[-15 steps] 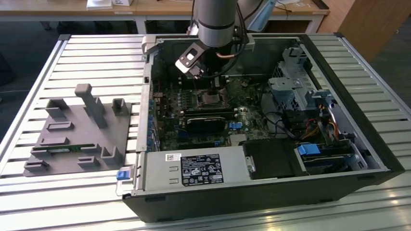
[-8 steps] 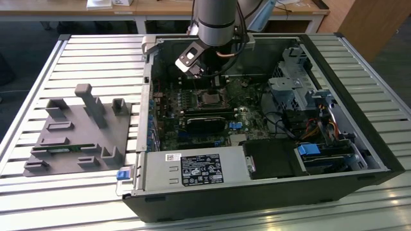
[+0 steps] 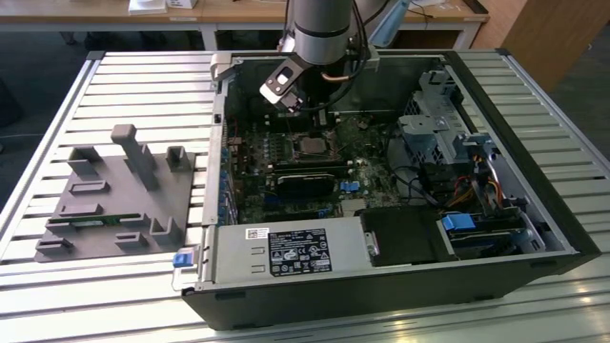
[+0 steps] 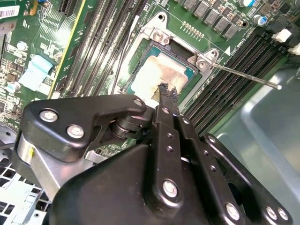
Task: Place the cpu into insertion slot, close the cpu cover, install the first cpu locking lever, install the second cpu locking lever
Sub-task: 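Close the cpu cover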
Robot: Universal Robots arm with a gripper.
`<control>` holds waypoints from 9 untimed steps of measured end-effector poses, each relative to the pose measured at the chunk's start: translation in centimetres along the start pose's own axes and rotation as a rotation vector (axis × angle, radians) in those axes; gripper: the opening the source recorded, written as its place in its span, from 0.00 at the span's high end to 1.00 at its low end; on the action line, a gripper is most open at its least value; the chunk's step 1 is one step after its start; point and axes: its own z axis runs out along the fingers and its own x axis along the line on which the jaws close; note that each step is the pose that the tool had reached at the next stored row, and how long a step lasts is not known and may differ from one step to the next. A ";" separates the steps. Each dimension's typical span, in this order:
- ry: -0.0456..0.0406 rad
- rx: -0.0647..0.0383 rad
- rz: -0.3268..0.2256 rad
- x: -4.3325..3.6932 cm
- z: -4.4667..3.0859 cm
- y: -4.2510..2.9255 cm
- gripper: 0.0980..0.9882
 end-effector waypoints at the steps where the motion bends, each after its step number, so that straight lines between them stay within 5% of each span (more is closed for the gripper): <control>1: 0.0000 0.000 0.000 0.00 -0.09 0.00 0.99; 9: -0.0001 0.000 0.000 -0.06 -0.30 -0.06 0.99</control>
